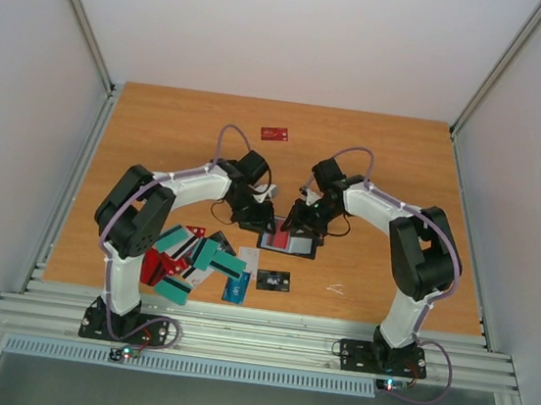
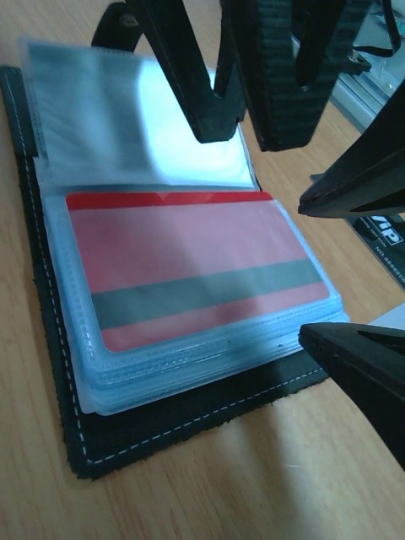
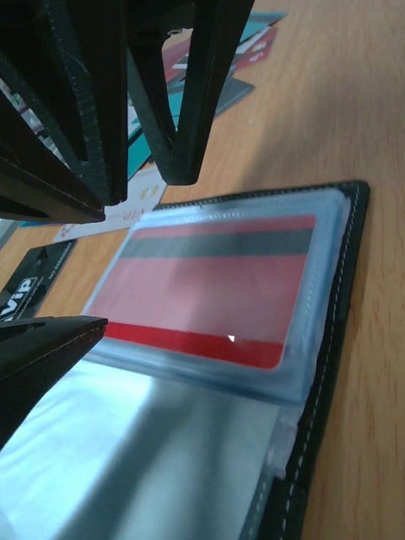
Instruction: Put the credit cards into the card holder
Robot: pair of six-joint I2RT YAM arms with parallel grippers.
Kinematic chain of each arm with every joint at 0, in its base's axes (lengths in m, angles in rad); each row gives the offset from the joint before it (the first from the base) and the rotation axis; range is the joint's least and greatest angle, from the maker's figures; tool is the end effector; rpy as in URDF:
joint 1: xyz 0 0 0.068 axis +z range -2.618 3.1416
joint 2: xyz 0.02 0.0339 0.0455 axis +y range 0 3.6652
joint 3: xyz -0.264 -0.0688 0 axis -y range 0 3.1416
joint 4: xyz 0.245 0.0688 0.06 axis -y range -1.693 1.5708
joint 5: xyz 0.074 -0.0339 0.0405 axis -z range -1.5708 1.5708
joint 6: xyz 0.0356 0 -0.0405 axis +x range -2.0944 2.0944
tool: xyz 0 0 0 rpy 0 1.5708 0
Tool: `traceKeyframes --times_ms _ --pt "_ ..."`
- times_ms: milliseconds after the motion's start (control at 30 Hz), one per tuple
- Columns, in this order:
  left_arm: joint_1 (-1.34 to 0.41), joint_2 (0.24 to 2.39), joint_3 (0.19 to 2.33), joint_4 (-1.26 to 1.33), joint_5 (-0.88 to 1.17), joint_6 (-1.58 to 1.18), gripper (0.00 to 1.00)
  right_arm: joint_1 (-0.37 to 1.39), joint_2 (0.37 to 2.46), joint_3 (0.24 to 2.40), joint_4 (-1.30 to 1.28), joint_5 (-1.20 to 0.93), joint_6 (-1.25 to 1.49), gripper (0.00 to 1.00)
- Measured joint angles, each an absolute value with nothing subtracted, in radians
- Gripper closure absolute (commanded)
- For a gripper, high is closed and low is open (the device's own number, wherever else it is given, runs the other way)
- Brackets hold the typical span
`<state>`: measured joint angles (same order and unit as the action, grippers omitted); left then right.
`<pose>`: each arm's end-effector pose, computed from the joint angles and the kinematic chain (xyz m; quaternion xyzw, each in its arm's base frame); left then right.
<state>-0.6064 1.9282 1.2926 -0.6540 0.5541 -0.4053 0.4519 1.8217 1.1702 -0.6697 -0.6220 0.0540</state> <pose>0.2967 -0.2286 0.1635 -0.1337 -0.9437 0.3022 0.0133 0.2988 0.1681 0.1686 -0.2240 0.9185 0.3236 0.0387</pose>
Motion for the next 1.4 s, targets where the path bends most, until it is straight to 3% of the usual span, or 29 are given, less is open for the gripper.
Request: traceKeyframes --times_ms 600,1133,1400 --pt "-0.599 2.017 1.362 -0.667 0.569 -0.348 0.63 0.411 1.965 1.192 -0.645 -0.678 0.036 0.86" --pt "-0.594 2.043 1.388 -0.692 0.578 -0.328 0.62 0.396 1.985 1.192 -0.643 -0.721 0.032 0.89" --pt "-0.6 2.046 1.404 -0.707 0.567 -0.327 0.74 0.392 1.991 1.193 -0.639 -0.736 0.033 0.89"
